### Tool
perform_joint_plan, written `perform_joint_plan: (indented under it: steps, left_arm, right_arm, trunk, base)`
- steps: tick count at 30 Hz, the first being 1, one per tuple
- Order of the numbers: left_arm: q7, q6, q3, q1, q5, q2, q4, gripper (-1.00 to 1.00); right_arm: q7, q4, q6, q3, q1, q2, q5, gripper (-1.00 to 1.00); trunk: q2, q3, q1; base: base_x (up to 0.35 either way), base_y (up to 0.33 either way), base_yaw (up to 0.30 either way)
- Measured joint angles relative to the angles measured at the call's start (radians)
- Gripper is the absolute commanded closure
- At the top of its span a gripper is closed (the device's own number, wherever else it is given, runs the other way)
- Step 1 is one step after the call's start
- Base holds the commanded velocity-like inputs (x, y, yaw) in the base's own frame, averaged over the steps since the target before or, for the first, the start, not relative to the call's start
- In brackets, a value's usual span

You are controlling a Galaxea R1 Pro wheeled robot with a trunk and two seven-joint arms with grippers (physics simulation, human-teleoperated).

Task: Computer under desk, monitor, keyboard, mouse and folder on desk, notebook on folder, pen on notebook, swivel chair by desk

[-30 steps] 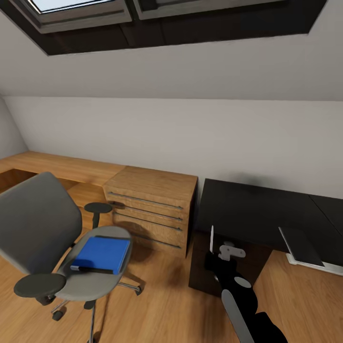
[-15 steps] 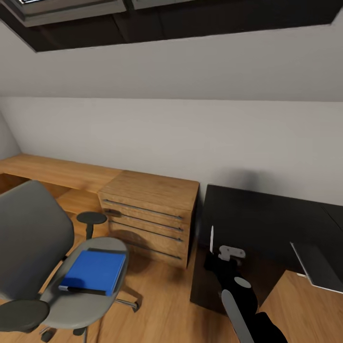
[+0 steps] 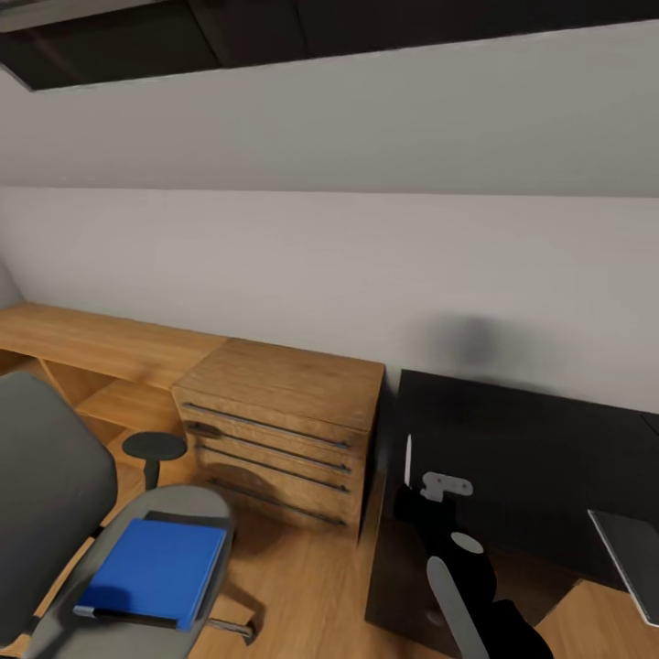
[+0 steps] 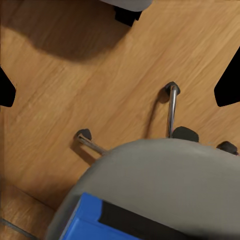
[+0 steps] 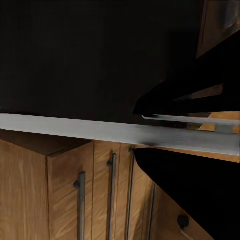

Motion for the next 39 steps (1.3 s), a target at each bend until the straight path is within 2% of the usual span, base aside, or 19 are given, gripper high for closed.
perform_joint_plan:
  steps: [8,23,24,39]
  left_arm:
    - [0.000,-0.002,-0.001,0.000,-0.003,0.000,0.000,-1.00]
    - [0.003,-0.002,0.001,0.000,0.000,0.001,-0.009,-1.00]
    - [0.003,-0.002,0.001,0.000,0.000,0.001,-0.009,-1.00]
    - [0.002,-0.002,0.003,0.000,0.000,0.001,-0.009,-1.00]
  right_arm:
    - [0.000,0.001,0.002,-0.018,0.000,-0.011,0.000,1.00]
    - [0.000,0.002,0.004,-0.022,0.000,-0.012,0.000,1.00]
    - [0.000,0.003,0.005,-0.022,0.000,-0.012,0.000,-1.00]
    - [0.001,0.010,0.004,-0.021,0.000,-0.012,-0.001,-1.00]
  trunk:
    - [0.000,0.000,0.000]
    - [0.000,0.000,0.001]
    - [0.000,0.000,0.001]
    - [0.000,0.000,0.001]
  base:
    - [0.295,-0.116,0.000]
    - [0.021,-0.009,0.000]
    - [0.000,0.000,0.000]
    - [0.000,0.000,0.000]
